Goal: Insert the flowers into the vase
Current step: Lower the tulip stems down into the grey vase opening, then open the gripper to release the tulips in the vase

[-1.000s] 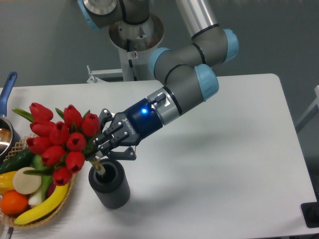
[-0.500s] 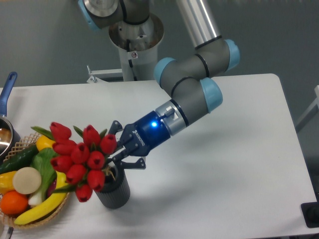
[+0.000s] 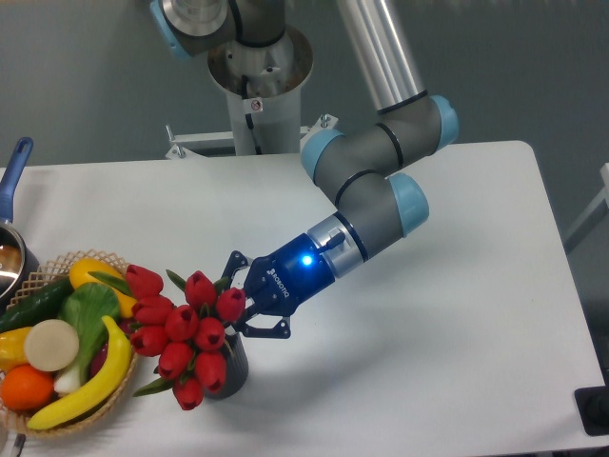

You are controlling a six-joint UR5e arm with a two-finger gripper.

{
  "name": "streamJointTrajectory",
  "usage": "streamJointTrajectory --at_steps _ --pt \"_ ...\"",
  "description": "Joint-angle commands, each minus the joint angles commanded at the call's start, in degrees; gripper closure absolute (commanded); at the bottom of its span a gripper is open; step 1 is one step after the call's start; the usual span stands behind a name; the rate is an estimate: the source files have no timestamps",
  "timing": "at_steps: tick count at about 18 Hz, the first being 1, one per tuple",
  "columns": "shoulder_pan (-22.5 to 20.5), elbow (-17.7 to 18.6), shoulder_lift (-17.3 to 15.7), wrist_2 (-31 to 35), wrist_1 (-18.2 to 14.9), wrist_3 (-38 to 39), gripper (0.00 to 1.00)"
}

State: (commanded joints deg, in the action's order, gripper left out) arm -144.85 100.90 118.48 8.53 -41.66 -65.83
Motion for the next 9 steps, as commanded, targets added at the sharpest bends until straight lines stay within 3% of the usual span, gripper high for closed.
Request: streamJointTrajectory --at_steps 9 --pt "1.06 1.23 -0.62 0.00 0.00 0.00 0.86"
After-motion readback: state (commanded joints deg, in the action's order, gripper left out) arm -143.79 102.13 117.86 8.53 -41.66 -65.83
